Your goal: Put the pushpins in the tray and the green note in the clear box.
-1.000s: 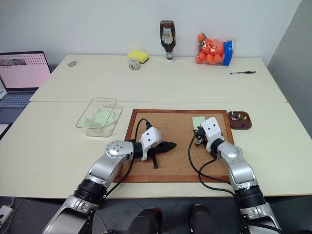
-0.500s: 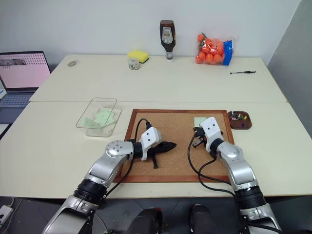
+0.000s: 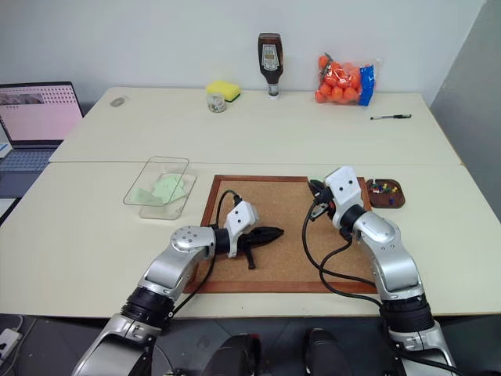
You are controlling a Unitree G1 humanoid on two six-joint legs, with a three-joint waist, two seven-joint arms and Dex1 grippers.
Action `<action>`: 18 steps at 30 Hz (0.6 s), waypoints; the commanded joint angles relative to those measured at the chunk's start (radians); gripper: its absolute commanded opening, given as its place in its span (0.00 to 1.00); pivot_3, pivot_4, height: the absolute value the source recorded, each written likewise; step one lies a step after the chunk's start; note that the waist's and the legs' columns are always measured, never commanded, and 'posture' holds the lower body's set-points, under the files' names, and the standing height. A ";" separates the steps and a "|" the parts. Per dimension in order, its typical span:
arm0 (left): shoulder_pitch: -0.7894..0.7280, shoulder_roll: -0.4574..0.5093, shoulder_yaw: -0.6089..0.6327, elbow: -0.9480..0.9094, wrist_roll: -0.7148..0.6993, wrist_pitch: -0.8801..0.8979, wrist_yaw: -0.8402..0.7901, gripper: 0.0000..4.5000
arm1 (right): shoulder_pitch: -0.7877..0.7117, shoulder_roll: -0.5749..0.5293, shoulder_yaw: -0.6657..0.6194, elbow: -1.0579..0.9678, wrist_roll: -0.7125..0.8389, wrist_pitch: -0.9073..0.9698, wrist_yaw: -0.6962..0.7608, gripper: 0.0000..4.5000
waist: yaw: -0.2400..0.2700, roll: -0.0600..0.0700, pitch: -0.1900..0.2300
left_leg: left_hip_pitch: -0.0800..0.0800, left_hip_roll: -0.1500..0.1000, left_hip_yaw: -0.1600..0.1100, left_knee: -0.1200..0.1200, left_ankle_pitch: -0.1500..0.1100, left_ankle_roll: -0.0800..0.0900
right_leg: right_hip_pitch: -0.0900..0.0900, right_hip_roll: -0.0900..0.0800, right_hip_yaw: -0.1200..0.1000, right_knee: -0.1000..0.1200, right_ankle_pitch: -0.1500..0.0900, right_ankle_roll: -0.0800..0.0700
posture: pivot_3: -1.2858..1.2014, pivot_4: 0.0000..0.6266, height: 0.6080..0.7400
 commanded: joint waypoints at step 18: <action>-0.300 0.016 0.097 0.270 0.043 -0.428 -0.035 0.89 | -0.003 -0.051 -0.019 -0.206 0.118 0.212 0.082 0.00 | 0.002 -0.001 0.001 | -0.006 0.000 0.001 0.000 0.000 0.000 | -0.005 0.001 -0.001 -0.001 0.000 0.000 | 0.52 0.24 1.00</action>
